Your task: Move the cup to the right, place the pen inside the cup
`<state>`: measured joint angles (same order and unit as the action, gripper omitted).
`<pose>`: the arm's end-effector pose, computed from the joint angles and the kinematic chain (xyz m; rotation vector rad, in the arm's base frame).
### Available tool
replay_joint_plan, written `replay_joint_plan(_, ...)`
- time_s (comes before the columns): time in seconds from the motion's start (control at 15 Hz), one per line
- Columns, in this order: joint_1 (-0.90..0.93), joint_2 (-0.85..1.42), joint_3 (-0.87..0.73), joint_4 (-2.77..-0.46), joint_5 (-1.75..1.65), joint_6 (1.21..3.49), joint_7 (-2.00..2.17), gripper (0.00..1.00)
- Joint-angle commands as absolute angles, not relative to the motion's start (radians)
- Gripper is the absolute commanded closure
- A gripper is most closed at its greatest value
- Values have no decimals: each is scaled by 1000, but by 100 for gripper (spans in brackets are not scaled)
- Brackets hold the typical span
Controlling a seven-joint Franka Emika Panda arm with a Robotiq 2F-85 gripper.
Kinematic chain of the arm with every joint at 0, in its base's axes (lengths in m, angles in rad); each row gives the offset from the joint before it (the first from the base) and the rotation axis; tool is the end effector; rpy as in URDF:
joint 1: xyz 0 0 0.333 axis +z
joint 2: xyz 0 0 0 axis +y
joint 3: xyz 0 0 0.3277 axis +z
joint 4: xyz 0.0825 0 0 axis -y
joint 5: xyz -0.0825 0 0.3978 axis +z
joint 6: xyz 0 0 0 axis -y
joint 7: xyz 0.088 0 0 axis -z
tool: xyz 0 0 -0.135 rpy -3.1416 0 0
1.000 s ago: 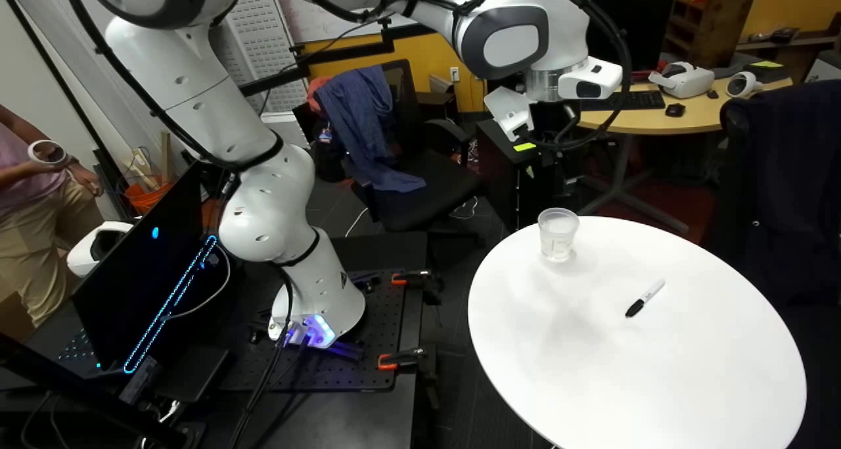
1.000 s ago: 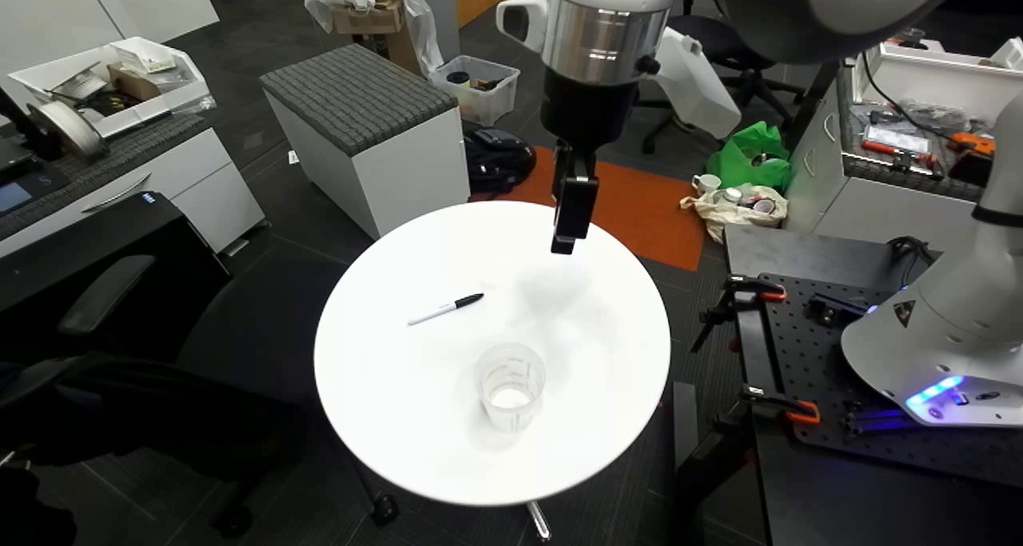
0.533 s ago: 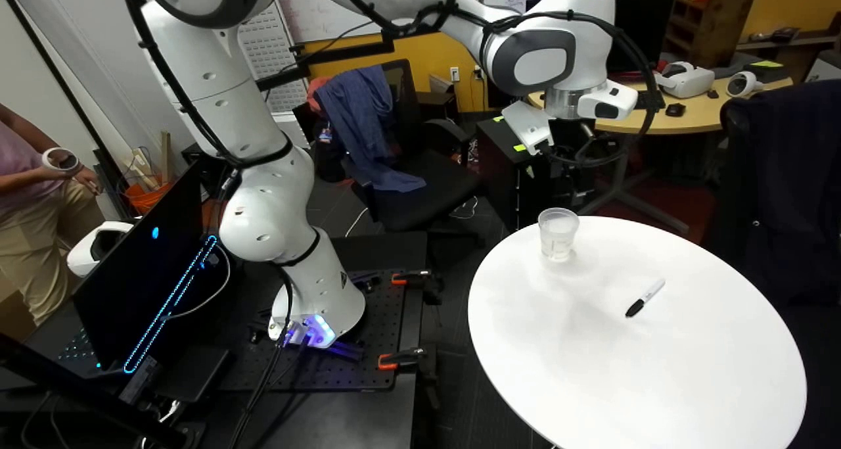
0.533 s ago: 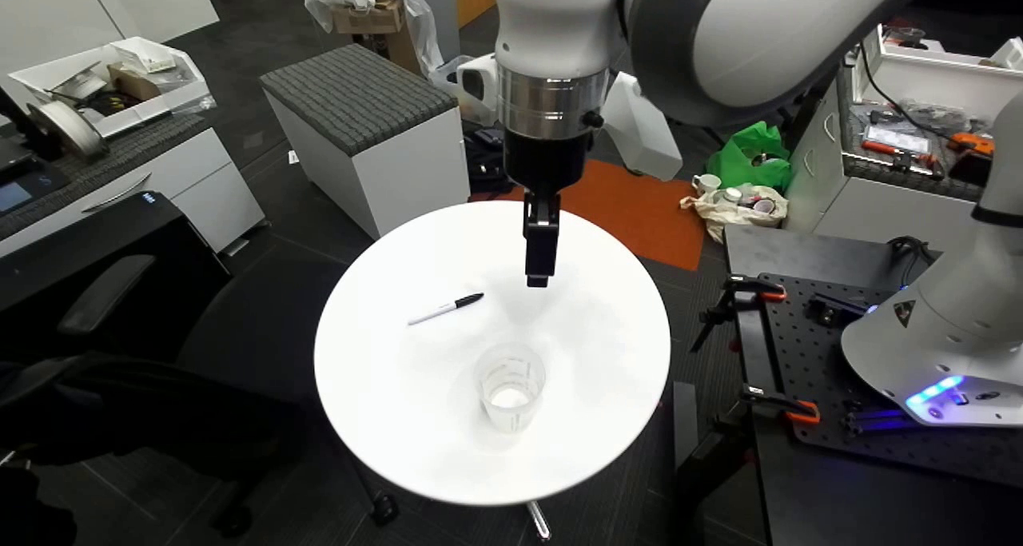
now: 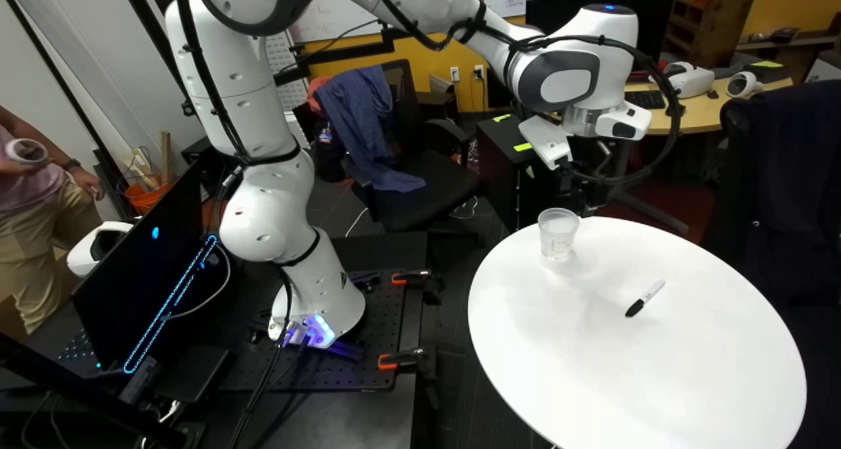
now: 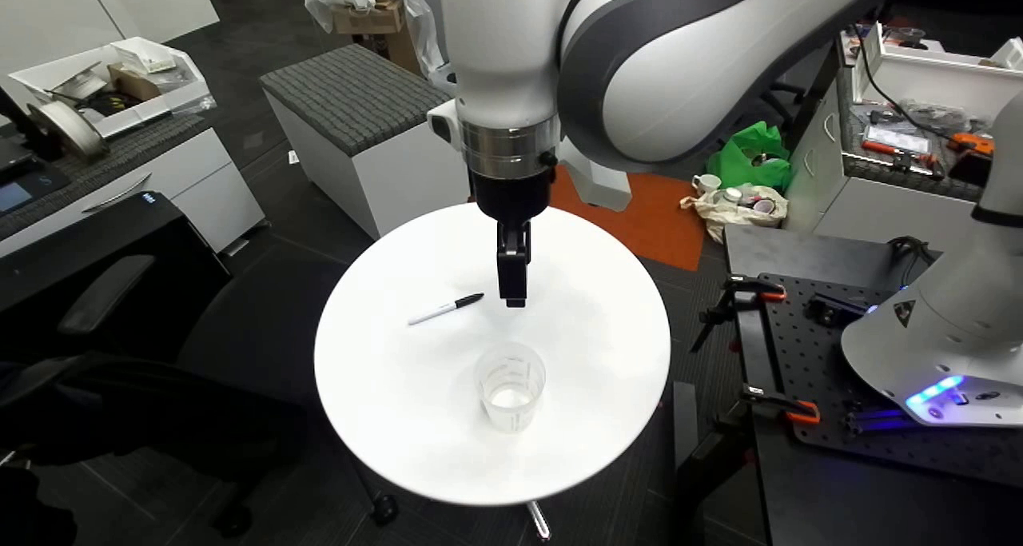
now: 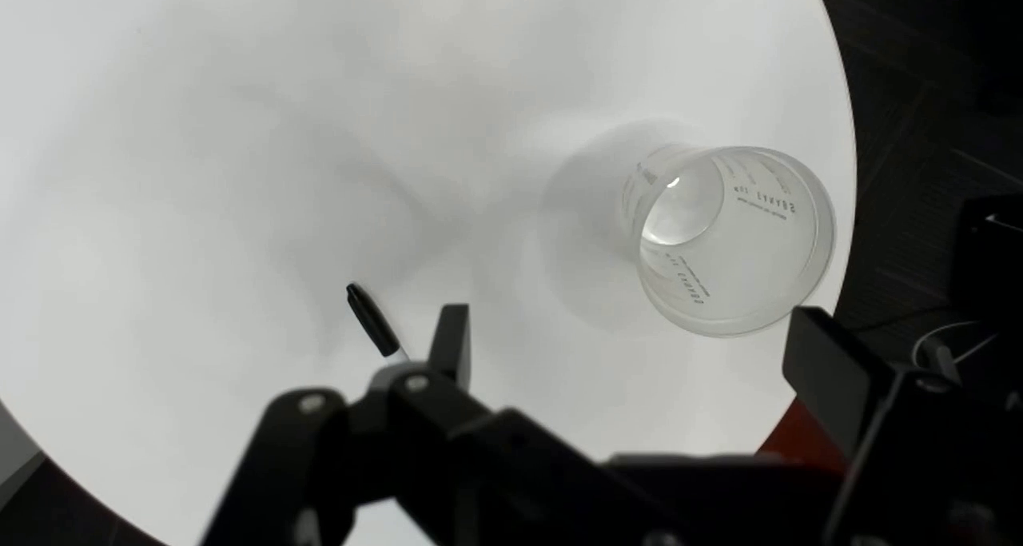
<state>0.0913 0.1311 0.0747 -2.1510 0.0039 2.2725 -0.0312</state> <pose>0.5587 0.0936 0.3143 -3.1148 -0.3032 0.0158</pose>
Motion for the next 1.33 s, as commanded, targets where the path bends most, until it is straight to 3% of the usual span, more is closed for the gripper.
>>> replay_joint_plan(0.0, 88, 137, 78, -2144, 3, 2269, -30, 0)
replay_joint_plan(1.27, 50, 243, 87, -2100, 90, 2292, -194, 0)
